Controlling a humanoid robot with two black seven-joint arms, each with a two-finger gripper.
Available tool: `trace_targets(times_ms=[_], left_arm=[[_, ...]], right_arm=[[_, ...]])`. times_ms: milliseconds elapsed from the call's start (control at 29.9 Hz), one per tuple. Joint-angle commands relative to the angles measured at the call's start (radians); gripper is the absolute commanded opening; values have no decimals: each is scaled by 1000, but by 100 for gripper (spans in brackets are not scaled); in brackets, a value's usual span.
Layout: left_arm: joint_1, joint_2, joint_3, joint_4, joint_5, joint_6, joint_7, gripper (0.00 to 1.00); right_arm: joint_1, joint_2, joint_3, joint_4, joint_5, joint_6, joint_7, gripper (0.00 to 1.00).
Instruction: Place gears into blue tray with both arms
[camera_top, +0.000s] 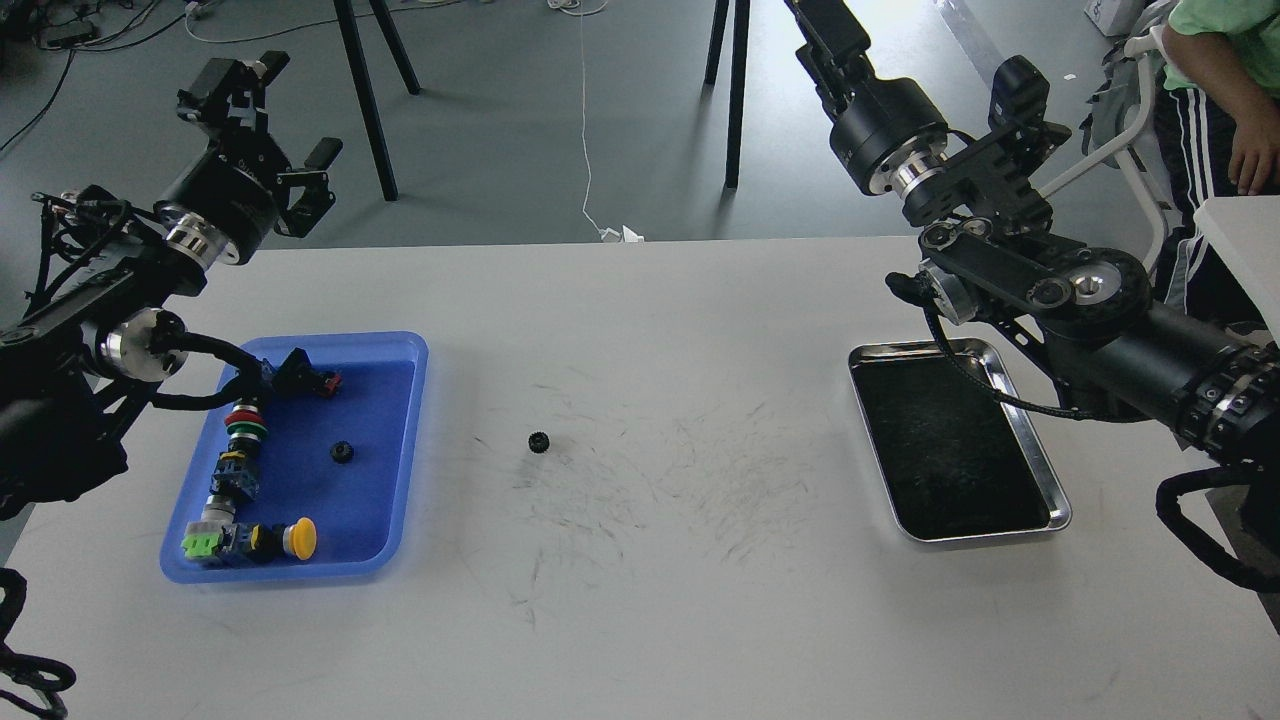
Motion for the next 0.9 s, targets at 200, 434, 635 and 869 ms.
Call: trace_targets(times_ms=[200,434,635,869], left_arm=[[10,-12,-69,-16,-4,94,0,99],[24,14,-162,-30,-4,92,0,98],[44,22,-148,-78,9,-90,0,99],[27,19,-118,-75,24,-90,0,99]], right_arm=[[-15,0,9,1,0,-8,0,94],[-13,3,9,1,0,-10,0,94],[-15,6,17,4,0,-10,0,94],[-18,3,31,4,0,-10,0,94]])
